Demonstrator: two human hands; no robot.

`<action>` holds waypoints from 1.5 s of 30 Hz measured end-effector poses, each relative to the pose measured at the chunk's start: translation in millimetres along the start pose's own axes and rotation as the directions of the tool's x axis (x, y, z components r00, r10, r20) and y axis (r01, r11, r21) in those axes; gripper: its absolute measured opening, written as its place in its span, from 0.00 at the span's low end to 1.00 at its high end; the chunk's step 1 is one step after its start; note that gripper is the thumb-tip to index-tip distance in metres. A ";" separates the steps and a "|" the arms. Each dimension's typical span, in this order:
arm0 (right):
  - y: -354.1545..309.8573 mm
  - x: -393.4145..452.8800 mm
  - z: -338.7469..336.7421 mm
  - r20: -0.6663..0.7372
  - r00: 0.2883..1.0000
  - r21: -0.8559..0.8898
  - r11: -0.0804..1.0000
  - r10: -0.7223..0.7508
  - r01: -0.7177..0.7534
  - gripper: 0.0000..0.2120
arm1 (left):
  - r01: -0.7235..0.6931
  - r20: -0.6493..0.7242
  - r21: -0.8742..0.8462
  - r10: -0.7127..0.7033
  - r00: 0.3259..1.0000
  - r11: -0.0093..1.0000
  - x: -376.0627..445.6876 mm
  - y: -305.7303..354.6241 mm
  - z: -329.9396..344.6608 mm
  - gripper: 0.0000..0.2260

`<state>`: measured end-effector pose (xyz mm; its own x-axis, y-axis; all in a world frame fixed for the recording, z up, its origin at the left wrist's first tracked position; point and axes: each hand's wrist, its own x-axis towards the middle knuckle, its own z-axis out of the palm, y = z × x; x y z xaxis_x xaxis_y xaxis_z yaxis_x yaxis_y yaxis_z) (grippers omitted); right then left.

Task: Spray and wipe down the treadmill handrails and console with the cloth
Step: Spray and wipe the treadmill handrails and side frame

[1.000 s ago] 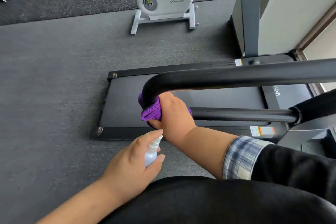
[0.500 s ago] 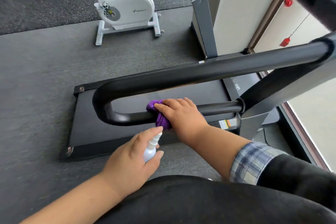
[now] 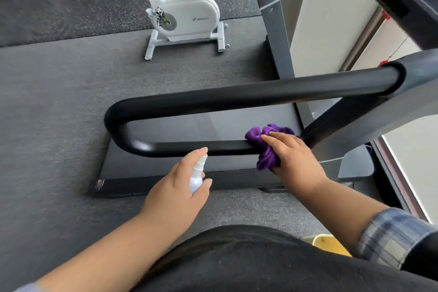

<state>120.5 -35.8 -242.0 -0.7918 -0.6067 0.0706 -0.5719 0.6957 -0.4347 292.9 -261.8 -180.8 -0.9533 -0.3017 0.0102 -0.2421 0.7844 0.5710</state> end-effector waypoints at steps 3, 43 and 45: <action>-13.0 -12.1 8.0 -0.027 0.998 0.086 0.995 -0.049 0.051 0.38 | 0.115 -0.048 0.037 -0.114 0.992 0.993 6.5 -7.6 -7.8 0.27; -15.8 -74.5 -34.1 0.374 0.893 0.393 0.915 -0.251 0.092 0.30 | -0.093 0.184 0.384 0.023 0.983 0.919 84.7 62.4 67.7 0.21; -6.4 -80.0 -37.7 0.374 0.901 0.376 0.924 -0.222 0.072 0.30 | -0.107 0.213 0.374 0.027 0.977 0.921 89.1 70.5 78.1 0.21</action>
<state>179.4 22.8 -211.0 -0.5062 -0.8444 -0.1754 -0.5045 0.4549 -0.7338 176.9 -191.0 -203.7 -0.9761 -0.1578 -0.1497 -0.1882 0.9577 0.2175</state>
